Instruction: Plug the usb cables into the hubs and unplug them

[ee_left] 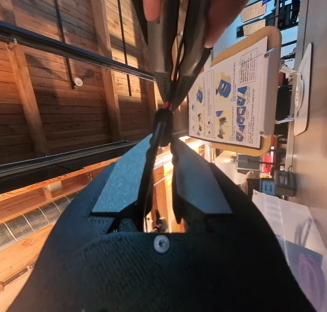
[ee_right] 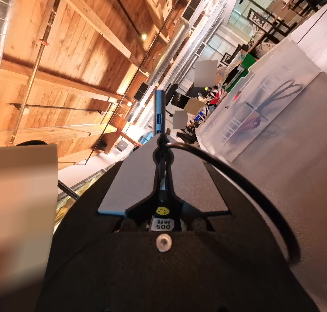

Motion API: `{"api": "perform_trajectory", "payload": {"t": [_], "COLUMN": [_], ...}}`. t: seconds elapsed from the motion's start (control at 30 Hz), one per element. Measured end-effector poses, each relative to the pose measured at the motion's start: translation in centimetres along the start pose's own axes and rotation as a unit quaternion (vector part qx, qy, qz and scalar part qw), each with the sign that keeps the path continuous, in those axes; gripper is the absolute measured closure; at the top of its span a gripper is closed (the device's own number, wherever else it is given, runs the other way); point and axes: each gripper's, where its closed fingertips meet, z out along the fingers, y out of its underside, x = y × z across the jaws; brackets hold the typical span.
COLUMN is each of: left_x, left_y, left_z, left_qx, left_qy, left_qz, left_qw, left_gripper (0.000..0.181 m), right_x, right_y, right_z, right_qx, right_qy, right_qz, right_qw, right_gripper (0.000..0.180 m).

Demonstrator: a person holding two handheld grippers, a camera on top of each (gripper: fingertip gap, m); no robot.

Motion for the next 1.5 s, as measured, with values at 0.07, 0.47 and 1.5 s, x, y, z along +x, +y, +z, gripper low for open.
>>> {"api": "perform_trajectory", "payload": {"t": [0.07, 0.47, 1.5], "left_x": [0.3, 2.6, 2.9], "left_y": [0.1, -1.2, -0.4], "left_z": [0.0, 0.3, 0.6], "left_qx": [-0.005, -0.035, -0.068], "left_qy": [0.006, 0.074, 0.081], "left_qz": [-0.004, -0.064, -0.086], "left_qw": [1.000, 0.995, 0.991], "left_gripper": [0.169, 0.168, 0.168], "right_x": [0.2, 0.1, 0.9], "right_y": [0.0, -0.9, -0.7], "right_z": [-0.1, -1.2, -0.8], "right_qx": [0.014, 0.087, 0.067], "right_qy": [0.011, 0.050, 0.000], "right_qz": [-0.017, -0.091, -0.009], "right_qw": [1.000, 0.991, 0.998], "right_gripper": [0.180, 0.180, 0.180]}}
